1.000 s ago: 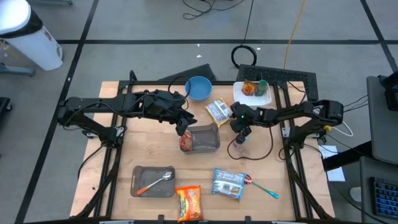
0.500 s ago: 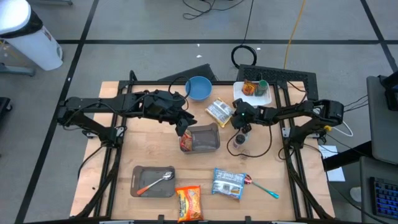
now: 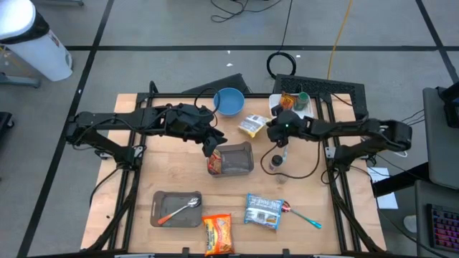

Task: Pick & Place Food Item
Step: Put the yellow noodle pack into the top black bin

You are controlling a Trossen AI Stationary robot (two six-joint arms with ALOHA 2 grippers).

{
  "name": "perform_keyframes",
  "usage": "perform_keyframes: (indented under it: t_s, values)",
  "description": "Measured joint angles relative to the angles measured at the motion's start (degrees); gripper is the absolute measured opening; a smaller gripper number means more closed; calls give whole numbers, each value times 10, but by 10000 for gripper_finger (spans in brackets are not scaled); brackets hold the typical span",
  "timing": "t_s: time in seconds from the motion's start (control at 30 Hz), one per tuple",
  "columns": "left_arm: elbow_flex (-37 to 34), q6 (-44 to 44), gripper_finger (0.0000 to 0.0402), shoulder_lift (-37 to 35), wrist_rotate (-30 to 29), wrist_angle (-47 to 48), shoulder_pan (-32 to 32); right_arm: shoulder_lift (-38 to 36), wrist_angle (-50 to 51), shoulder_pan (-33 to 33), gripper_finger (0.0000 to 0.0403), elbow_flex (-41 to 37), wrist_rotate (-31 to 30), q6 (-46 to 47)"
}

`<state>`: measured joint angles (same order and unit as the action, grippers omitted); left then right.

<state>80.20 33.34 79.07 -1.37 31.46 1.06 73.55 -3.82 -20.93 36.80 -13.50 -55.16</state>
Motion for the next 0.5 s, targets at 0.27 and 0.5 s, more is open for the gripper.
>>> perform_keyframes:
  t_s: [0.27,0.5]
  values:
    - [0,0,157,0,-1,0,0,-51,63,0,0,55,1,63]
    - [0,0,157,0,-1,0,0,-57,127,0,0,143,10,138]
